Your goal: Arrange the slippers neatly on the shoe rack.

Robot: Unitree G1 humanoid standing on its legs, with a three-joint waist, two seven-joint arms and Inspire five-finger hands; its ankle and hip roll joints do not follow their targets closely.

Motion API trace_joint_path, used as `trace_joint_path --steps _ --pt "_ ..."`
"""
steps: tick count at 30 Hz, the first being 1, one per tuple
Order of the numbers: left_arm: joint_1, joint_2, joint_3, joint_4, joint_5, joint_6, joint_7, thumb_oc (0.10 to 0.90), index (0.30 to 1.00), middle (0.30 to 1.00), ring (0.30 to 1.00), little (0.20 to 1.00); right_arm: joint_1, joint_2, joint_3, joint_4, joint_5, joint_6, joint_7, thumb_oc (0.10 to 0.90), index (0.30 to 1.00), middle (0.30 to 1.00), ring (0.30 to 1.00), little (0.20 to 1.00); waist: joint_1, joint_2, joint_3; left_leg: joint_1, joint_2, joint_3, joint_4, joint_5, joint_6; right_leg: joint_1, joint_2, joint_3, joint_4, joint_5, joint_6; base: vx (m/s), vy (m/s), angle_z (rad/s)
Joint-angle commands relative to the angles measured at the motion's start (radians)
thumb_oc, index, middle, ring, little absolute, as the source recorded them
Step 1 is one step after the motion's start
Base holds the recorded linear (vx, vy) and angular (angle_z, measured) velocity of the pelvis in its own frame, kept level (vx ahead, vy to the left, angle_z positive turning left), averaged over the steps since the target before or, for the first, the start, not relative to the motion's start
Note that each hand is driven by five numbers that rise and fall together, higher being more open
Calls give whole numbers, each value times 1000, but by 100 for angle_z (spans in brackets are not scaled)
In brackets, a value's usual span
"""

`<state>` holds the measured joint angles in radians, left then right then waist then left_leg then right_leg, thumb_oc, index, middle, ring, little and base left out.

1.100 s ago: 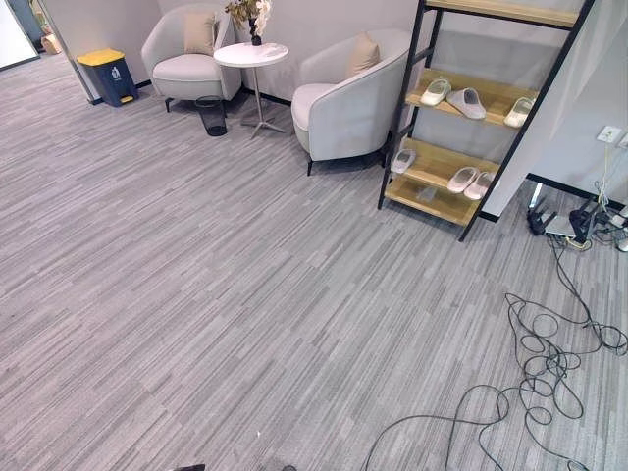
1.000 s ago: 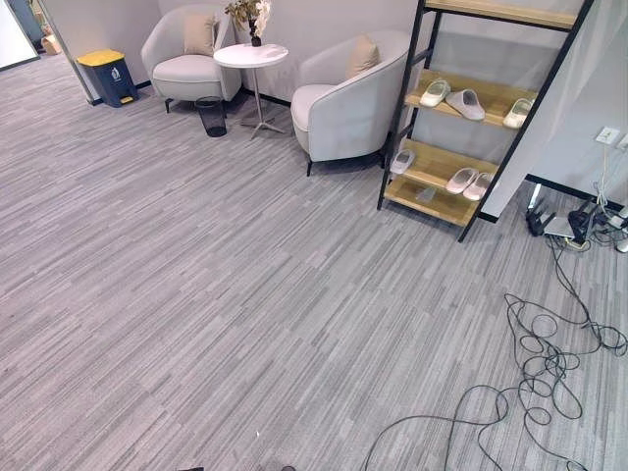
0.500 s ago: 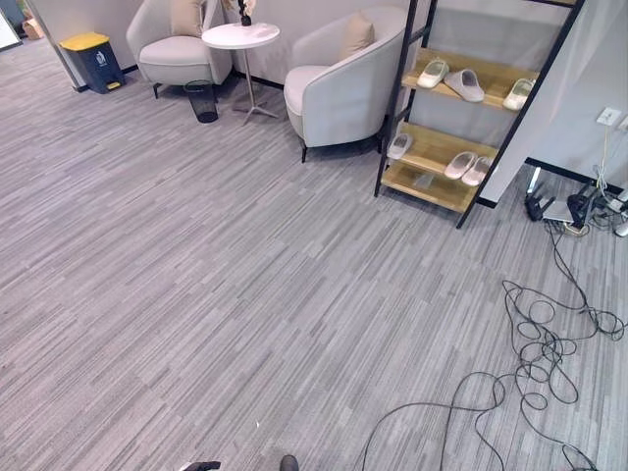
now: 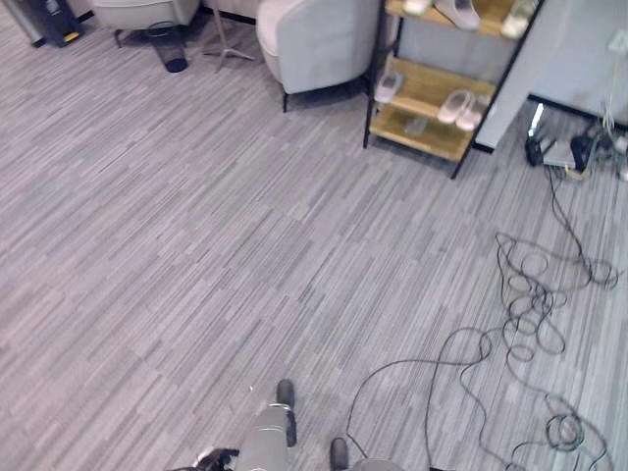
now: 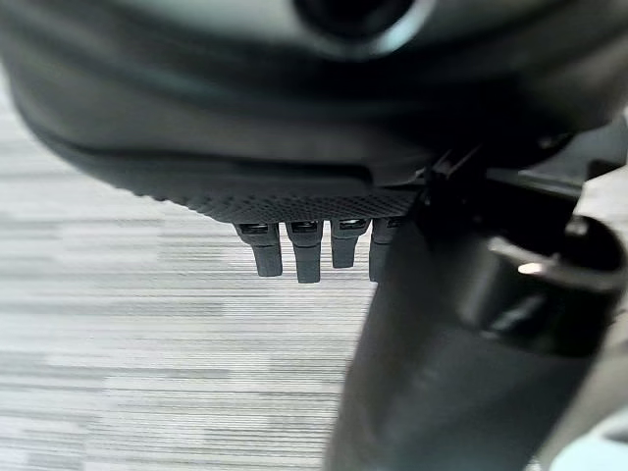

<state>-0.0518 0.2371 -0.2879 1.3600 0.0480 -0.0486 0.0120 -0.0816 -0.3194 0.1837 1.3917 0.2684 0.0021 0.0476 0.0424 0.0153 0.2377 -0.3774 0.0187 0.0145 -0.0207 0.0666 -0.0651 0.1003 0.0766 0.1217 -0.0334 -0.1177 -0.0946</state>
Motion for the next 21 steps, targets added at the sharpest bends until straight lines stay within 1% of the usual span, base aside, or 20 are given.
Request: trace_joint_path --steps 1,2,3,4,5,6,7,8,9,10,11,12,13,14,15,16,17,18,20,21 --pt "-3 47 34 49 9 -11 16 800 900 900 900 900 32 -45 -31 -50 -10 -43 -19 800 900 900 900 900 43 -18 -76 -11 8 -20 72 73 10 132 -91 1 29 -88 140 604 233 -104" --pt "6 46 46 67 17 -9 20 800 900 900 900 900 29 -43 -50 -63 -1 -46 -20 800 900 900 900 900 47 -28 -111 -22 -14 -19 117 86 24 142 -125 19 59 -72 166 559 220 -83" --pt "8 50 52 67 20 -8 19 800 900 900 900 900 27 -40 -54 -69 0 -45 -19 800 900 900 900 900 49 -33 -122 -7 -21 -15 127 75 33 128 -139 21 86 -66 173 773 321 -53" --pt "11 56 53 62 16 -11 22 800 900 900 900 900 31 -35 -56 -72 4 -47 -20 800 900 900 900 900 49 -46 -134 6 -45 -15 145 51 50 114 -164 29 152 -35 194 346 146 -27" --pt "11 55 53 62 16 -11 22 800 900 900 900 900 31 -35 -57 -72 4 -47 -20 800 900 900 900 900 51 -43 -137 3 -41 -15 145 53 50 110 -160 31 152 -32 194 449 234 -16" --pt "-2 59 49 46 14 -13 29 800 900 900 900 900 17 -21 -45 -98 -3 -47 -16 800 900 900 900 900 38 -51 -128 44 -69 -3 173 1 76 37 -190 27 340 112 245 225 134 -22" --pt "-2 58 49 46 14 -13 29 800 900 900 900 900 17 -22 -45 -98 -3 -47 -16 800 900 900 900 900 40 -48 -130 41 -65 -3 172 3 76 33 -187 29 339 116 245 445 307 3" --pt "-43 58 31 9 -11 -17 55 800 900 900 900 900 -11 -6 -24 -142 8 -56 -19 800 900 900 900 900 11 -24 -104 90 -82 -7 196 -48 108 -69 -203 13 549 281 250 208 174 16" --pt "-43 58 31 9 -11 -17 55 800 900 900 900 900 -11 -6 -24 -142 8 -56 -19 800 900 900 900 900 11 -23 -105 90 -82 -7 196 -48 108 -69 -203 14 549 282 250 339 256 45" --pt "-59 59 23 -8 -21 -19 66 800 900 900 900 900 -23 2 -21 -168 13 -59 -22 800 900 900 900 900 4 -7 -96 120 -77 -9 202 -68 120 -105 -201 -7 606 303 243 248 156 34" --pt "-72 59 20 -18 -25 -22 73 800 900 900 900 900 -31 8 -20 -178 16 -62 -26 800 900 900 900 900 -6 11 -86 162 -73 -16 198 -86 130 -153 -191 -31 680 283 235 427 226 7" --pt "-87 59 14 -32 -28 -27 81 800 900 900 900 900 -32 16 -14 -185 17 -67 -30 800 900 900 900 900 -21 24 -76 215 -75 -27 190 -113 140 -207 -183 -56 712 229 220 625 179 -14" --pt "-111 53 7 -63 -35 -32 90 800 900 900 900 900 -29 26 -3 -184 17 -70 -31 800 900 900 900 900 -51 38 -67 298 -81 -48 176 -149 142 -276 -159 -97 655 124 201 731 91 -15" --pt "-125 50 -8 -82 -25 -39 94 800 900 900 900 900 -23 29 2 -183 14 -71 -32 800 900 900 900 900 -75 39 -67 352 -87 -69 156 -173 140 -312 -126 -115 582 74 194 866 -37 9" --pt "-140 50 -38 -92 3 -44 96 800 900 900 900 900 -13 21 -3 -179 27 -72 -33 800 900 900 900 900 -114 18 -74 421 -112 -96 123 -202 132 -370 -81 -105 403 90 213 733 -113 23" --pt "-149 46 -47 -90 14 -45 92 800 900 900 900 900 -9 18 -8 -173 36 -72 -34 800 900 900 900 900 -131 11 -75 460 -118 -105 100 -218 125 -385 -82 -117 289 102 221 523 -97 33" --pt "-148 45 -47 -90 14 -45 92 800 900 900 900 900 -9 17 -8 -173 36 -72 -34 800 900 900 900 900 -133 18 -69 472 -110 -109 96 -221 124 -369 -76 -123 279 103 220 556 -130 60" --pt "-153 26 -58 -69 34 -45 85 800 900 900 900 900 1 10 -33 -150 50 -64 -38 800 900 900 900 900 -160 16 -81 528 -105 -101 68 -258 102 -415 -121 -180 105 145 240 512 -129 70" --pt "-137 7 -61 -36 50 -41 77 800 900 900 900 900 23 5 -66 -111 64 -57 -40 800 900 900 900 900 -181 38 -94 590 -82 -92 53 -278 88 -425 -122 -229 58 179 243 578 -176 65" --pt "-122 -1 -63 -17 64 -41 71 800 900 900 900 900 37 -5 -99 -92 96 -57 -43 800 900 900 900 900 -194 40 -114 610 -73 -91 55 -273 77 -407 -121 -222 52 188 236 527 -200 24"
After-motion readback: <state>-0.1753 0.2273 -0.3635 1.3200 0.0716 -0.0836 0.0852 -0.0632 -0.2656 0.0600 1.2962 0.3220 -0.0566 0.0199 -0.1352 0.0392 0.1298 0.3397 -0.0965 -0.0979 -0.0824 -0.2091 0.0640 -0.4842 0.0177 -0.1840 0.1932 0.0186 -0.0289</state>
